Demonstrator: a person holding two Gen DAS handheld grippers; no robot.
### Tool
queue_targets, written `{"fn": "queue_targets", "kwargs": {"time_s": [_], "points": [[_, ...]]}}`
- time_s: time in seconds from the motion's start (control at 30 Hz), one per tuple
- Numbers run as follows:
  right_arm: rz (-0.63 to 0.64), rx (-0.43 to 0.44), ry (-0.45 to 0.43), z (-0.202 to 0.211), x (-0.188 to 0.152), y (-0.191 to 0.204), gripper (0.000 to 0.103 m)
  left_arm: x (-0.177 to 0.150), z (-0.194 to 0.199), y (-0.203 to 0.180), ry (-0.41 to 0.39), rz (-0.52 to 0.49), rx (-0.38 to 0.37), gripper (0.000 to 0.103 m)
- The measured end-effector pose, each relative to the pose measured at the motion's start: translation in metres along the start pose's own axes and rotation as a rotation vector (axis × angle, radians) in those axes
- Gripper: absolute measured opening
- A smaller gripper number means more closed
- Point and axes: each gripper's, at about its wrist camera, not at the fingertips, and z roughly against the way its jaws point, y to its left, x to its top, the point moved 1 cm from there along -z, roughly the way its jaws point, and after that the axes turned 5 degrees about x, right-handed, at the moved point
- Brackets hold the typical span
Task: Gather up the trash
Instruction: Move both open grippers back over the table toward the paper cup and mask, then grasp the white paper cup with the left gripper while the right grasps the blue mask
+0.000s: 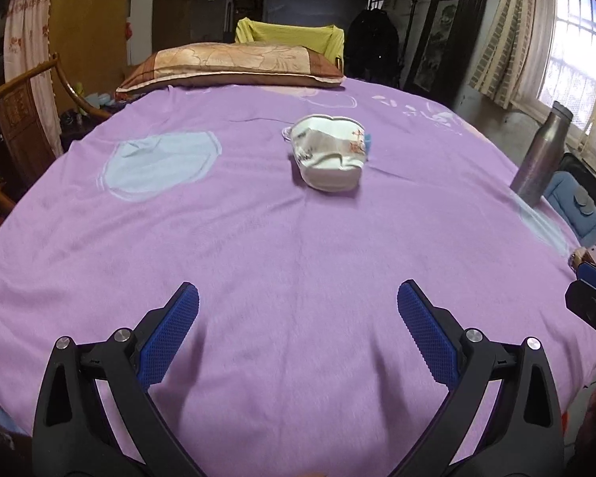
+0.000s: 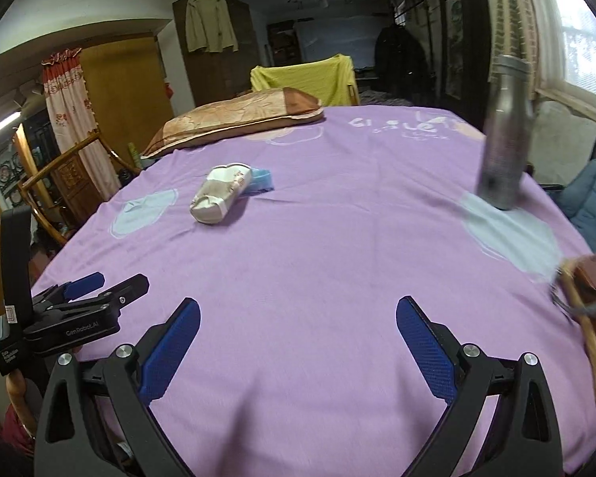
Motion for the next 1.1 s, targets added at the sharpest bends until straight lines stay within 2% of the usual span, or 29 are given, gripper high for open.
{"fn": "queue_targets", "kwargs": {"time_s": [0.23, 0.37, 0.53, 0.67, 0.8, 0.93, 0.97, 1.03, 1.1], "points": [[-0.01, 0.043, 0.017, -0.037, 0.031, -0.007, 0.097, 0.048, -0.033, 0.003, 0.066, -0.006, -0.012, 0.096], [-0.02, 0.049, 0.02, -0.058, 0.045, -0.015, 0.097, 0.079, -0.059, -0.006, 0.101, -0.065, -0.009, 0.096], [-0.046, 0.051, 0.02, -0.082, 0.059, -0.027, 0.097, 0.108, -0.097, -0.031, 0.168, -0.112, -0.066, 0.097], [-0.057, 0.06, 0.017, -0.096, 0.067, -0.034, 0.097, 0.118, -0.126, -0.045, 0.181, -0.151, -0.045, 0.097], [-0.047, 0.06, 0.012, -0.106, 0.068, -0.039, 0.097, 0.112, -0.148, -0.039, 0.198, -0.163, -0.018, 0.097], [-0.126, 0.136, 0.055, -0.118, 0.069, -0.054, 0.097, 0.113, -0.164, -0.019, 0.269, -0.084, -0.014, 0.097], [-0.143, 0.14, 0.056, -0.118, 0.069, -0.056, 0.097, 0.115, -0.163, -0.015, 0.265, -0.07, -0.015, 0.097], [-0.185, 0.159, 0.065, -0.12, 0.067, -0.065, 0.097, 0.121, -0.161, -0.004, 0.249, -0.041, 0.025, 0.097], [-0.21, 0.161, 0.072, -0.122, 0.065, -0.069, 0.097, 0.127, -0.159, 0.014, 0.222, -0.001, 0.098, 0.097]]}}
